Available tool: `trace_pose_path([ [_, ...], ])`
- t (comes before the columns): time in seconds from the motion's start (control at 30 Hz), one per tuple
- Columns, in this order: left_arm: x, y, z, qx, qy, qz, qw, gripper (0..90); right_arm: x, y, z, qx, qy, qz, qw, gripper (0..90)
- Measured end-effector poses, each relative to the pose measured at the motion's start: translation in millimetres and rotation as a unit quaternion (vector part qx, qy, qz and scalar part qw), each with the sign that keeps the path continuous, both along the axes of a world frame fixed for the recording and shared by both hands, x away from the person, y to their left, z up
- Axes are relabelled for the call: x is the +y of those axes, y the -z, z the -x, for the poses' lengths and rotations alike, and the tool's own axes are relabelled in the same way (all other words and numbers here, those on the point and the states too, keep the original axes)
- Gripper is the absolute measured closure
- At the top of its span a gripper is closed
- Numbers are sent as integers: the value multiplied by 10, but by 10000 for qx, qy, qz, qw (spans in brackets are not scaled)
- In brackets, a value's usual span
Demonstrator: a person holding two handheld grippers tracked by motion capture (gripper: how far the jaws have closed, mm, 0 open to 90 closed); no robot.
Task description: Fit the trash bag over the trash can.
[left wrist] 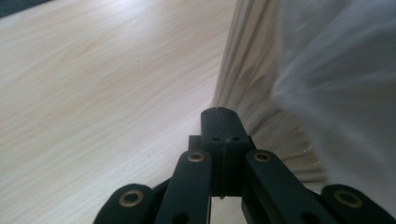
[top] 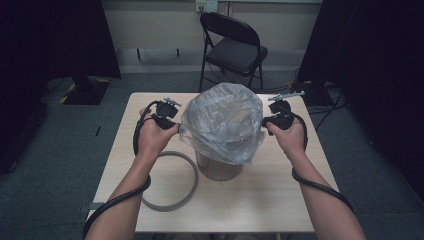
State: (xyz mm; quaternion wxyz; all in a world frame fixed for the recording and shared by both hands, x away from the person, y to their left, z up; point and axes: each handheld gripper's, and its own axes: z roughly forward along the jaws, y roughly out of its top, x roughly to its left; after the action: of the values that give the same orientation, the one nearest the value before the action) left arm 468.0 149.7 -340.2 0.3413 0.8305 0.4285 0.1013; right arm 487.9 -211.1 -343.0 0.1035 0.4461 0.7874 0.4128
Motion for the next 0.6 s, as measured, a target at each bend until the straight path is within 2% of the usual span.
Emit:
trace_pose_path([
  [0.1,21,-47,6,3,68,-17,10000,900,-34,-24,26,-100,64,-56,9999,900],
  [0.3,54,-175,75,-129,45,-45,9999,900,-120,-209,166,-320,-5,32,9995,900],
  [0.37,80,-222,119,-166,-30,-51,9998,900,-140,-250,221,-341,-50,156,9993,900],
  [0.6,229,-431,299,-344,-90,20,9994,900,-192,-315,394,-289,-33,264,9992,900],
])
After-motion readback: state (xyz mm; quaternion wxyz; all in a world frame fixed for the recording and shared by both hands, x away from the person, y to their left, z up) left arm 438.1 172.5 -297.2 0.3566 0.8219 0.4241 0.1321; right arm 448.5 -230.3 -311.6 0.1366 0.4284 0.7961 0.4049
